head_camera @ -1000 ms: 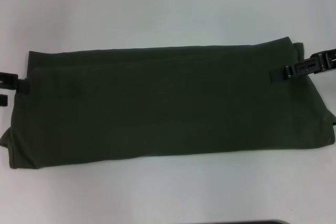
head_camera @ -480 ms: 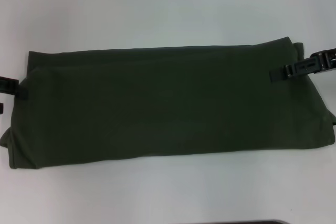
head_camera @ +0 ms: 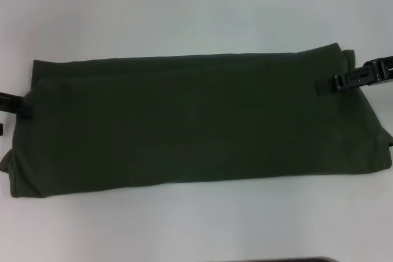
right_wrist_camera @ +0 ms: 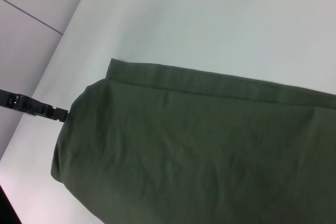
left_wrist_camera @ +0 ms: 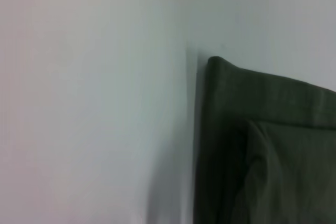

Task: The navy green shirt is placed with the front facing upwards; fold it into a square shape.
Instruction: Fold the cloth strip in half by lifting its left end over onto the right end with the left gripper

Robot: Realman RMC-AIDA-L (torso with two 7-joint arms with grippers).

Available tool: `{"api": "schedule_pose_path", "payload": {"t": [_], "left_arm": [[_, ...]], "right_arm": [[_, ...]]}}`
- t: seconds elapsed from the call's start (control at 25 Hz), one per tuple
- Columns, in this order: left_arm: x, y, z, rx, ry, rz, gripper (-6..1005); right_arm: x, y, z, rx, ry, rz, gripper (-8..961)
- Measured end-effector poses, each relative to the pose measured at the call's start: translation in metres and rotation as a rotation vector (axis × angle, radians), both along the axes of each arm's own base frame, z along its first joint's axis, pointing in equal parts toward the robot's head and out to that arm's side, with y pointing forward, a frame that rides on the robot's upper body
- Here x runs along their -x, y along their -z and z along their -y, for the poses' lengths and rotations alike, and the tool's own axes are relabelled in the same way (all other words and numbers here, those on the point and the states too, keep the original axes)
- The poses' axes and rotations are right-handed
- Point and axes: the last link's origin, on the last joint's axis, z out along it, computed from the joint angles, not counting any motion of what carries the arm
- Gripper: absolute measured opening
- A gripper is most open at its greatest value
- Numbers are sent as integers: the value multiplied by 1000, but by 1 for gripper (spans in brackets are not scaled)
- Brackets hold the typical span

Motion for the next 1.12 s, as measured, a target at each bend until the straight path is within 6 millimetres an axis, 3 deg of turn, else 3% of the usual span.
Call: {"api": "schedule_pose_path", "payload": {"t": [1.12], "left_arm": [[7,4,0,5,-18,-24,855]], "right_arm": [[-1,-2,0,-1,17,1,717]]}}
